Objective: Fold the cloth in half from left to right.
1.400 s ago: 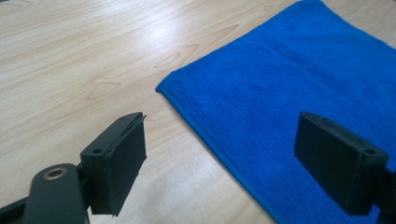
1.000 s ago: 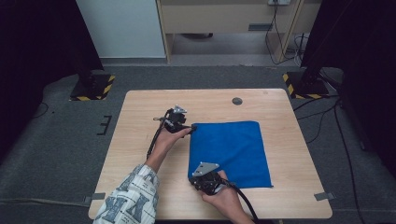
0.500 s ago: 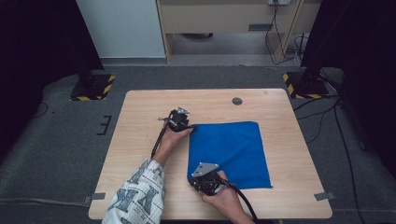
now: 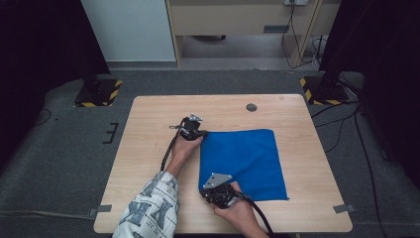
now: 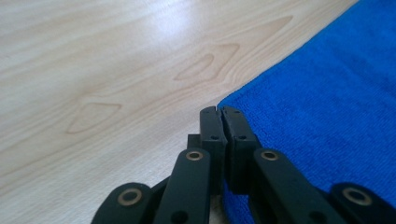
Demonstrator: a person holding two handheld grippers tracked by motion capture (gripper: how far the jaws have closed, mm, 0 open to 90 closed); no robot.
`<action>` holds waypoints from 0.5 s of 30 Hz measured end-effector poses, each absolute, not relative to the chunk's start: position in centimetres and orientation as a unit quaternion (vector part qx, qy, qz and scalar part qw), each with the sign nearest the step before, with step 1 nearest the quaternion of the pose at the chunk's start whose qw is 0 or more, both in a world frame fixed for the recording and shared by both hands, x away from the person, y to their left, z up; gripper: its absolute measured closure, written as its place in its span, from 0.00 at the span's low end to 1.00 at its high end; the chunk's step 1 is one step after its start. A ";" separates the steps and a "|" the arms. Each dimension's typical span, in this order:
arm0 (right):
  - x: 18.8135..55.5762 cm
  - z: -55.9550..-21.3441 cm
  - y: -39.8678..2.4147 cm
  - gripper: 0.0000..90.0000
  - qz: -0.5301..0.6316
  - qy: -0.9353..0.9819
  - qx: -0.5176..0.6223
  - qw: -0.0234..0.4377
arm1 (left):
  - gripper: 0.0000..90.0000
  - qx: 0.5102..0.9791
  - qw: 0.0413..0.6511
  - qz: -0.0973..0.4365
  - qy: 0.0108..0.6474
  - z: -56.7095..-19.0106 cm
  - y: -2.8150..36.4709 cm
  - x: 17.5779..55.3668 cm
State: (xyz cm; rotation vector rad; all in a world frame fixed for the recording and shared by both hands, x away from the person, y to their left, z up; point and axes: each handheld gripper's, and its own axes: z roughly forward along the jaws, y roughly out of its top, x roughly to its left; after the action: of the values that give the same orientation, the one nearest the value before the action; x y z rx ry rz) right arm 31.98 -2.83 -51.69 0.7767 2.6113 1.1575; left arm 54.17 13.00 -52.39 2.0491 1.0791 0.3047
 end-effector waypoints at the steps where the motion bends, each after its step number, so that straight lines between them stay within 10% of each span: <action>1: 32.0 -51.6 -2.8 0.97 0.389 0.879 0.261 0.093 | 0.98 0.805 0.393 0.123 0.427 -52.1 13.1 54.1; 15: 31.6 -50.3 -1.0 0.97 0.403 0.874 0.251 0.107 | 0.98 0.801 0.389 0.128 0.437 -50.6 15.4 54.2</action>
State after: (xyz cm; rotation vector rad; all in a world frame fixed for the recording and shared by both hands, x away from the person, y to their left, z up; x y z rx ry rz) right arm 31.58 -1.05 -50.28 0.7390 2.5719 1.1869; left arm 54.18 15.41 -50.61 2.0369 1.1110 0.3255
